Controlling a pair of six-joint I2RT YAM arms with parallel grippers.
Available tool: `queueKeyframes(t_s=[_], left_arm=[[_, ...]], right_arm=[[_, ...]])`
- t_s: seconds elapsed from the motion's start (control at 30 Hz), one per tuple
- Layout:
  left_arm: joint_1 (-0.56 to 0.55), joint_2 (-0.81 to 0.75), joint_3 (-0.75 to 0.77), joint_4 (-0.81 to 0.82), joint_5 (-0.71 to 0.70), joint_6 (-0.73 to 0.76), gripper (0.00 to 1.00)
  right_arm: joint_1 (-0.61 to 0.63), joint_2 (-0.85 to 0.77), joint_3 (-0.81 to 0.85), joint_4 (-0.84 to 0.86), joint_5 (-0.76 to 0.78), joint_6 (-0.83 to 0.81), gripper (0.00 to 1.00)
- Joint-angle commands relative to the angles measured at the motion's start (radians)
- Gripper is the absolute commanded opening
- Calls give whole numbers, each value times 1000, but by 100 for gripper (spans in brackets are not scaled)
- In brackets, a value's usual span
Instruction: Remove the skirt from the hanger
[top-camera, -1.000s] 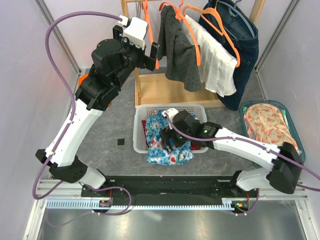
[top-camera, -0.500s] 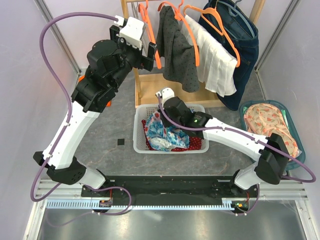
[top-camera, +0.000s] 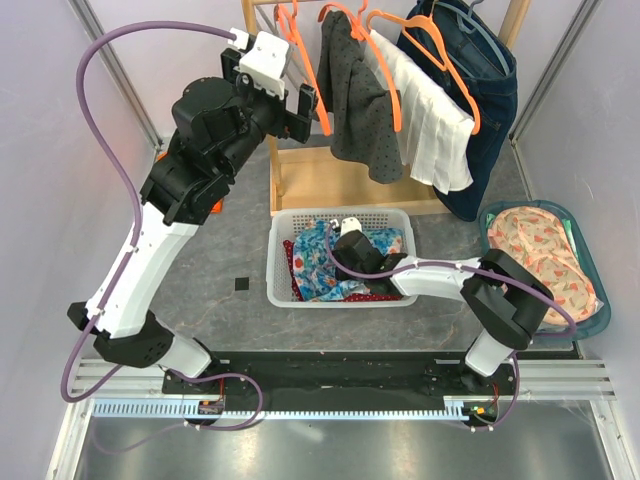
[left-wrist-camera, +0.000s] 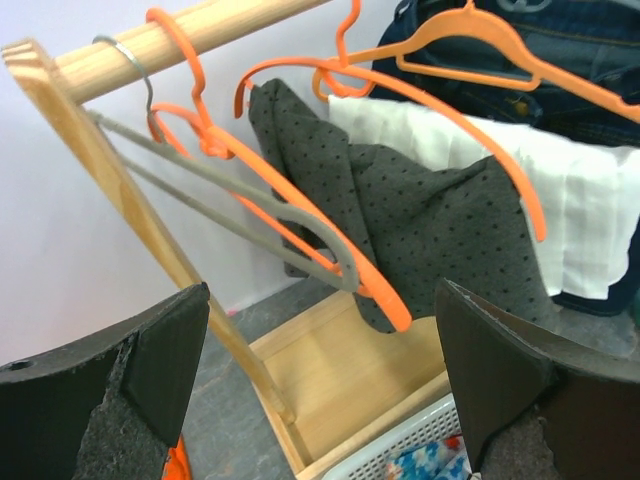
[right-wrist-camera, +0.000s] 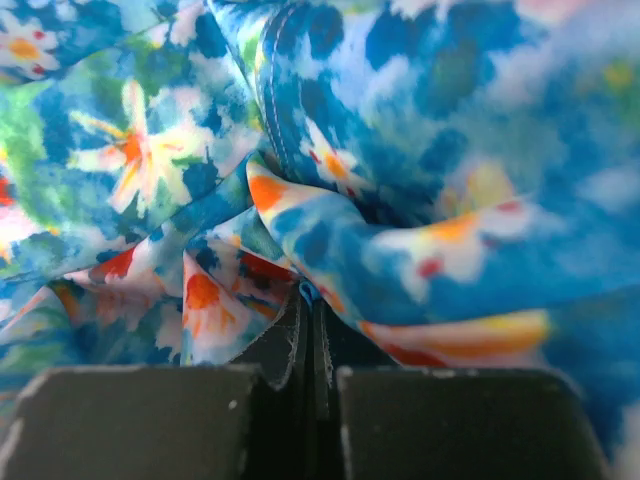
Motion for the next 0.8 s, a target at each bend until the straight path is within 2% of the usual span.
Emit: queueKeyframes(t_s=[0.0, 0.03, 0.1, 0.13, 0.2, 0.23, 0.27, 0.37, 0.47, 0.57, 0.77], left_arm=[[-27, 42, 82, 21, 20, -22, 99], [-28, 64, 103, 26, 17, -21, 99], [-36, 85, 126, 49, -3, -21, 100], [-37, 101, 163, 56, -14, -24, 100], [-45, 151, 214, 79, -31, -56, 100], [-51, 173, 267, 90, -35, -65, 100], [-71, 215, 294, 108, -46, -62, 100], [-144, 276, 357, 199, -97, 16, 100], [-226, 329, 352, 299, -166, 111, 100], [-263, 377, 338, 381, -230, 134, 100], [-275, 478, 343, 538, -328, 200, 100]], right_arm=[[11, 89, -126, 97, -183, 135, 0], [16, 96, -144, 106, -188, 150, 3], [40, 104, -149, 108, -173, 148, 20], [60, 100, -122, 82, -130, 111, 40], [135, 69, -79, -43, -3, 76, 63], [146, 52, -42, -73, 10, 63, 88], [151, 6, -26, -120, 22, 49, 98], [151, -122, 56, -218, 79, 26, 98], [151, -244, 157, -339, 163, 22, 98], [151, -366, 244, -424, 203, 6, 98], [151, -592, 277, -434, 168, -24, 98]])
